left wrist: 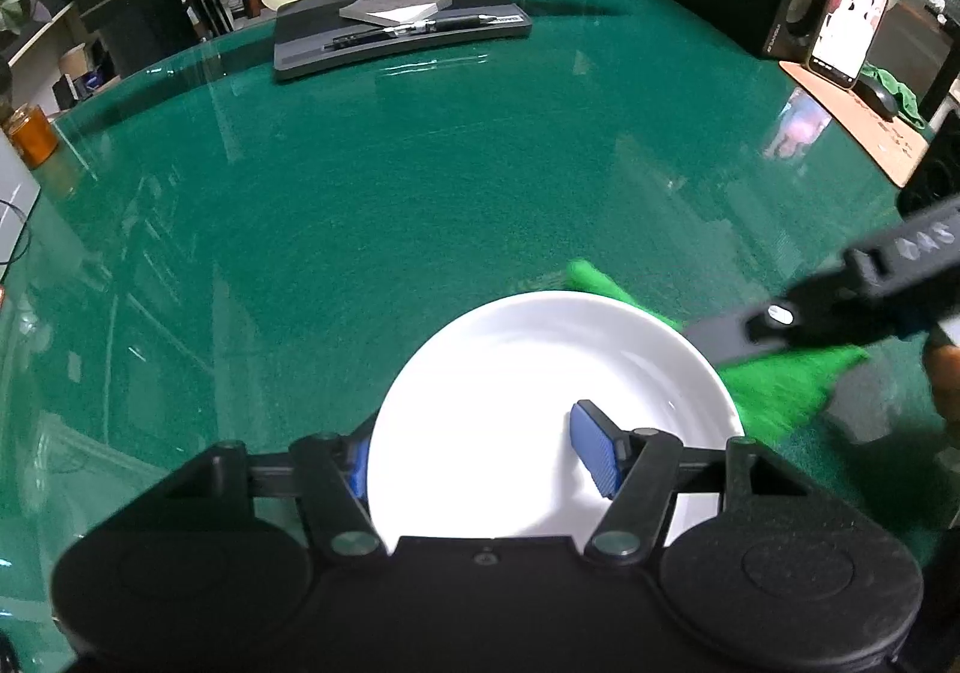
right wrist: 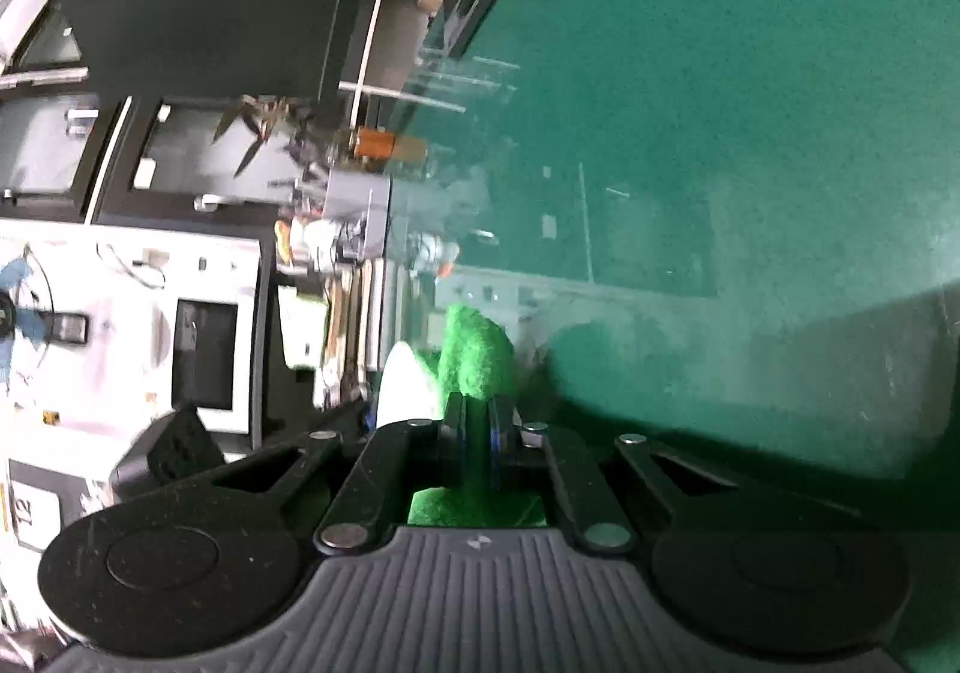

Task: Clean bowl
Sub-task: 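Wipe the cloth across the bowl interior toward the rim with the right tool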

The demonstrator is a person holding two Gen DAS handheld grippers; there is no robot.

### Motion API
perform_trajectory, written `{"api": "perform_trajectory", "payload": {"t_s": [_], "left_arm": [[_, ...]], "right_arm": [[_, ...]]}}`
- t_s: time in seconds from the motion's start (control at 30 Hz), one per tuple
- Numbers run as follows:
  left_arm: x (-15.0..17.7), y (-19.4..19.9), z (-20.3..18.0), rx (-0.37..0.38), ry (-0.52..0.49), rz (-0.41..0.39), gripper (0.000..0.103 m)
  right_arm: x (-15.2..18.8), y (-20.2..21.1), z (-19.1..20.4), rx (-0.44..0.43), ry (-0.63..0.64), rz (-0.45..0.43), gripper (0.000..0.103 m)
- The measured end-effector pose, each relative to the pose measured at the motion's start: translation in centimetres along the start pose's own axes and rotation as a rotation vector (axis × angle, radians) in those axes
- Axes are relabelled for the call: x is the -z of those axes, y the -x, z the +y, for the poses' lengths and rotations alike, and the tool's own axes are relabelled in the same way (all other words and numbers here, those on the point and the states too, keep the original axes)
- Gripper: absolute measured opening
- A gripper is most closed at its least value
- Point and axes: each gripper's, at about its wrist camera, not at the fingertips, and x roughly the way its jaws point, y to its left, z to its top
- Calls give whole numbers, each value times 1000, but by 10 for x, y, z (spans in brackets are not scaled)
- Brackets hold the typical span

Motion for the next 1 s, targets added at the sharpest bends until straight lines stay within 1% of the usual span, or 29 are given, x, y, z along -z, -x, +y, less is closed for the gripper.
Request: {"api": "perform_trajectory", "payload": {"t_s": [0.1,0.2,0.27,0.33,0.43,0.47,0.53,0.63,0.7,0.77,0.83,0.9,1.0], "left_arm": [[-1,0,-2,-8,-4,9,63],[-3,0,-2,-11,-16,18,64],[-3,0,-2,-12,-11,22,64],[-3,0,-3,-19,-5,26,64],[-4,0,-5,-37,0,33,65],[-4,0,-5,-40,4,36,65],[-5,1,-6,-44,6,43,65],[-7,0,-7,-47,-5,53,65],[-8,0,-8,-46,-17,58,66],[-9,-1,-8,-42,-37,63,66],[-10,-1,-10,-45,-54,69,66],[-12,-1,-12,-44,-72,75,66],[-13,-2,-16,-26,-110,84,67]], "right_arm": [[-13,-19,3,-11,31,-42,7],[-9,-18,6,-4,62,-53,7],[4,-2,0,2,71,-19,7],[17,2,-1,3,95,25,7],[20,-6,6,50,161,12,9],[15,-11,6,57,176,-8,6],[8,-15,7,60,194,-34,8],[3,-10,8,22,172,-77,8],[11,0,7,4,151,-88,8],[25,14,3,-39,101,-92,8],[25,12,3,-37,105,-118,8],[14,2,-1,-45,81,-146,8],[4,-12,3,-39,88,-165,8]]}}
